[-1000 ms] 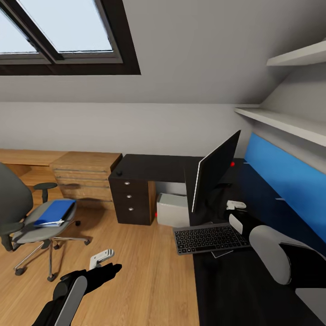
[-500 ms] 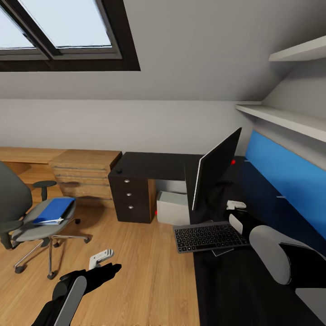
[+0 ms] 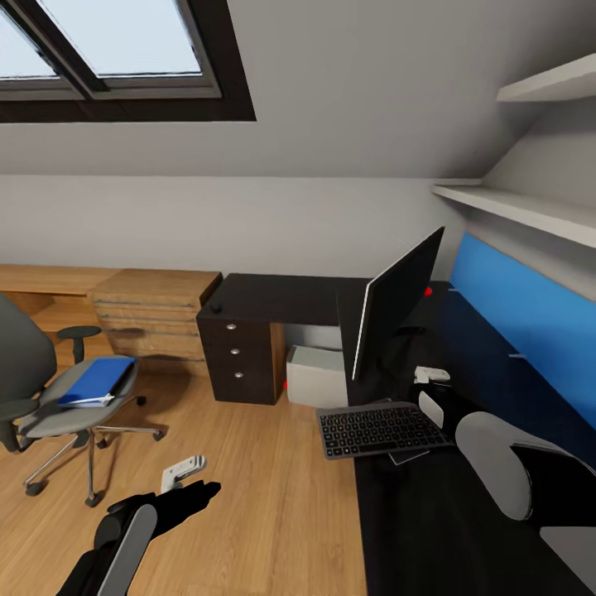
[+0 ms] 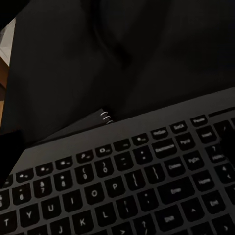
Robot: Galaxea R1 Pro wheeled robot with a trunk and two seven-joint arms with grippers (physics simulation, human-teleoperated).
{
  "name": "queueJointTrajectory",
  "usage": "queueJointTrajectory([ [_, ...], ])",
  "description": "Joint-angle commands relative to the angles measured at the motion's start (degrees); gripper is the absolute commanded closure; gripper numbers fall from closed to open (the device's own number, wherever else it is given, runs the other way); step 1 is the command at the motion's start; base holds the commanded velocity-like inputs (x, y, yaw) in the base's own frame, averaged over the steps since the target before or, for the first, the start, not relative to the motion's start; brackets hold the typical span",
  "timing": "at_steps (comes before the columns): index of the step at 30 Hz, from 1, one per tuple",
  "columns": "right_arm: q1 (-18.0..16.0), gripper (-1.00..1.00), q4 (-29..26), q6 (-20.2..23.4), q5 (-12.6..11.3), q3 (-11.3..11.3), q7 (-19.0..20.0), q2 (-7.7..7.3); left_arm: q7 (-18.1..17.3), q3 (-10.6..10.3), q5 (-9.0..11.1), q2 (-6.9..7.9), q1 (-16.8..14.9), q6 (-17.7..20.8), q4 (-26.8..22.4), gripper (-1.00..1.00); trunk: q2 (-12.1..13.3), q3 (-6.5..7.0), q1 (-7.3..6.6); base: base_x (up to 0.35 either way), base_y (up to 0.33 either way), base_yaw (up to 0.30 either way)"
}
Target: In the bedroom, organize the workspace by keeping the computer under the desk, ensuring the monitor is on the desk, placing the keyboard on the desk next to the monitor, placing the mouse on the desk next to the keyboard, moving the folder from the swivel chair onto the desk next to the mouse, stacking the notebook on top of the folder with the pen on top of the notebook, and positioning the swivel chair next to the desk.
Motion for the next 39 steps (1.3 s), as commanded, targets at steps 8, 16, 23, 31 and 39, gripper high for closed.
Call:
queueJointTrajectory([
  [8,0.0,-1.0,-0.1,0.4,0.0,-0.3,-0.1,-0.02,0.5,0.4,0.6,0.01,0.0,0.2,-0.1,-1.0,-3.3,-1.53,1.77,0.0,0.0,0.0],
  [16,0.1,-1.0,-0.2,-0.4,0.5,-0.1,2.0,-0.09,0.5,0.4,0.5,0.01,0.0,0.1,-0.1,-1.0,-6.5,-2.97,3.53,0.0,0.0,0.0],
  [23,0.2,-1.0,-0.2,-3.1,1.7,0.1,5.9,-0.3,1.2,0.3,0.4,0.01,0.0,0.0,-0.1,-1.0,-9.3,-4.23,5.07,0.0,0.0,0.0],
  [31,0.7,-1.0,-0.1,-4.7,4.2,0.1,7.7,-0.45,1.6,0.3,0.1,0.01,0.0,-0.1,-0.1,-1.0,-12.5,-5.66,6.82,0.0,0.0,0.0],
  [39,0.9,-1.0,-0.1,-4.9,4.9,0.1,8.3,-0.46,1.7,0.2,-1.0,-0.08,0.0,-0.1,-0.1,-1.0,-14.9,-6.74,8.14,0.0,0.0,0.0],
])
